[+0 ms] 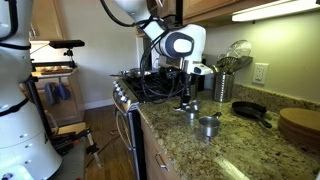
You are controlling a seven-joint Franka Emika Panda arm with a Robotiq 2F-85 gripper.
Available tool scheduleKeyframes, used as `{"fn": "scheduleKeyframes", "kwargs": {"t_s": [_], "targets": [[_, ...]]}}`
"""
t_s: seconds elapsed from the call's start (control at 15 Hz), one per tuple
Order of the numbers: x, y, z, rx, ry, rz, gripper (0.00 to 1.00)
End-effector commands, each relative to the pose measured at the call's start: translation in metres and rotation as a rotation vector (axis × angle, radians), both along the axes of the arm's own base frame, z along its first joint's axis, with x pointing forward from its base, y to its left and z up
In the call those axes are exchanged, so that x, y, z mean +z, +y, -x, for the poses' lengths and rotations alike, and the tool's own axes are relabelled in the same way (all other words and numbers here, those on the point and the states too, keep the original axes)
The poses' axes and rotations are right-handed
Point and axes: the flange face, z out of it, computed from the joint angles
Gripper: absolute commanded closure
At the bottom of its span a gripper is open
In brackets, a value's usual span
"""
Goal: Stack the pots on the counter
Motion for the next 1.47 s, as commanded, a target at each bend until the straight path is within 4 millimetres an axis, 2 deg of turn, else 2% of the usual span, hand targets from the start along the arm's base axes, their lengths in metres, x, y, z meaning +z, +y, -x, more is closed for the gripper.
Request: {"fn": "scheduleKeyframes", "kwargs": {"t_s": [0.0, 0.53, 0.93, 1.4], "targets": [[0.009, 0.004, -0.005, 0.052, 0.025, -0.042, 0.93], [0.003, 0.012, -0.013, 0.158, 0.058, -0.090, 0.93], [-0.013, 0.002, -0.010, 0.222, 0.090, -0.110, 0.93], [-0.016, -0.006, -0.016, 0.258, 0.101, -0.119, 0.93]]}}
